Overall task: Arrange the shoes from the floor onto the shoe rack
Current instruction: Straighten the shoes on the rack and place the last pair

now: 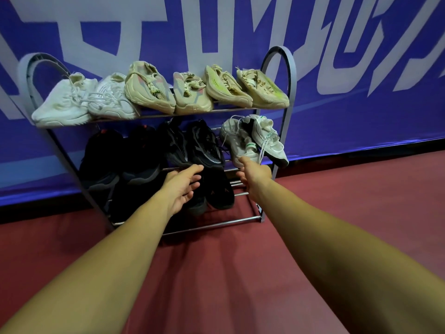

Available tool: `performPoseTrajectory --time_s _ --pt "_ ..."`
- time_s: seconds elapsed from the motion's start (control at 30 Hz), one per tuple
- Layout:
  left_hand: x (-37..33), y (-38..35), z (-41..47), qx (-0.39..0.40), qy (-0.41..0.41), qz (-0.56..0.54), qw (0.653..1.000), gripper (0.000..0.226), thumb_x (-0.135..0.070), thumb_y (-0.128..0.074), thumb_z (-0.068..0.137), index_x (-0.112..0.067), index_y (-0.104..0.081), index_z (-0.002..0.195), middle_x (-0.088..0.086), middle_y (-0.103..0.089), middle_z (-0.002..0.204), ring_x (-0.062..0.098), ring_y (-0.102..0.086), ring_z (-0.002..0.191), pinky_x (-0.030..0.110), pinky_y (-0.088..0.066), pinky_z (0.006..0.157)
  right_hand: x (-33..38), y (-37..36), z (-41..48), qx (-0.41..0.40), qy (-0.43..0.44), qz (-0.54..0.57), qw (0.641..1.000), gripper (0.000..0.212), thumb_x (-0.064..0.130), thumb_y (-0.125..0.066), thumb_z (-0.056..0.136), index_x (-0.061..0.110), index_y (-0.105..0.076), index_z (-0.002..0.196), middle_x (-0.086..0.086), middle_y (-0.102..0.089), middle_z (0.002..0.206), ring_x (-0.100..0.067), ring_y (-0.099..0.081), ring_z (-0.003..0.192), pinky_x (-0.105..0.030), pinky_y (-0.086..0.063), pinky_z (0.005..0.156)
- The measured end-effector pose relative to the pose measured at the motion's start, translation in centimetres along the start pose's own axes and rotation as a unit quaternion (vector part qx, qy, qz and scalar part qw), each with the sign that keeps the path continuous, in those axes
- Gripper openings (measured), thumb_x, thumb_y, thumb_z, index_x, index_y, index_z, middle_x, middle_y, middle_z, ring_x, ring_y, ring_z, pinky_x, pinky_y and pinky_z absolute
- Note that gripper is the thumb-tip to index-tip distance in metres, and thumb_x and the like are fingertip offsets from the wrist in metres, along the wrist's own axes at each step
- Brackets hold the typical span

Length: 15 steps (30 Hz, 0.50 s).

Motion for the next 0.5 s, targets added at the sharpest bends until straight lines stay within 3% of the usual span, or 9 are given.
performPoseTrajectory --time_s 0.1,0.2,0.3,0.37,0.43,0.5 --pt "0.6 -1.4 0.0 0.003 0.012 0.001 1.0 0.025 -0.036 -0.079 0.081 -0.021 -0.063 0.092 -0.001 -0.071 0.095 0.01 -0.062 0.079 0.022 -0.039 0.058 -0.4 0.8 0.7 -0.035 -0.01 0.005 0.999 0.079 0.057 -0.078 0.059 0.008 -0.064 0.118 -0.008 -0.072 0.099 -0.022 -0.064 0.084 -0.039 -0.054 0.075" --pt "1.4 -2.8 0.2 0.015 0.03 0.003 0.999 0.023 -0.038 -0.078 0.082 -0.021 -0.066 0.093 -0.001 -0.072 0.097 0.01 -0.062 0.08 0.021 -0.039 0.058 -0.1 0.5 1.5 -0.027 -0.008 0.035 0.999 0.099 0.067 -0.075 0.045 0.011 -0.062 0.125 -0.006 -0.067 0.102 -0.023 -0.056 0.077 -0.037 -0.049 0.067" --pt "1.7 -3.2 0.5 0.031 0.042 0.002 0.999 0.026 -0.04 -0.077 0.082 -0.02 -0.07 0.097 -0.001 -0.073 0.096 0.012 -0.062 0.083 0.022 -0.039 0.059 0.9 0.1 1.7 -0.01 0.002 0.064 0.998 0.073 0.053 -0.082 0.067 0.008 -0.063 0.122 -0.001 -0.064 0.086 -0.022 -0.063 0.086 -0.038 -0.054 0.089" --pt "1.9 -3.0 0.6 0.036 0.051 0.013 0.998 0.034 -0.044 -0.077 0.081 -0.018 -0.072 0.102 -0.002 -0.073 0.095 0.012 -0.063 0.082 0.022 -0.04 0.059 1.0 0.3 2.0 -0.017 0.003 0.063 0.998 0.058 0.039 -0.081 0.075 0.008 -0.061 0.119 -0.002 -0.062 0.087 -0.021 -0.064 0.089 -0.039 -0.054 0.093" --pt "2.0 -2.9 0.5 0.04 0.056 0.02 0.997 0.034 -0.043 -0.076 0.082 -0.017 -0.072 0.104 -0.002 -0.073 0.096 0.011 -0.063 0.082 0.021 -0.04 0.059 0.9 0.1 2.1 -0.017 -0.01 0.064 0.998 0.055 0.034 -0.079 0.071 0.008 -0.062 0.116 -0.004 -0.066 0.097 -0.024 -0.065 0.092 -0.035 -0.056 0.08" --pt "2.0 -3.0 0.4 0.045 0.058 0.027 0.997 0.029 -0.039 -0.075 0.083 -0.018 -0.072 0.103 -0.002 -0.072 0.097 0.011 -0.062 0.082 0.021 -0.04 0.06 0.8 -0.1 1.9 -0.004 -0.025 0.067 0.997 0.041 0.032 -0.074 0.069 0.009 -0.064 0.101 -0.003 -0.066 0.089 -0.02 -0.061 0.075 -0.026 -0.048 0.049"
Point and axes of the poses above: each hand's wrist, its own z-axis towards the middle knuckle, its own y-axis out of the back of the hand, x = y × z, the point moved 8 cm from there along z, towards the middle knuckle
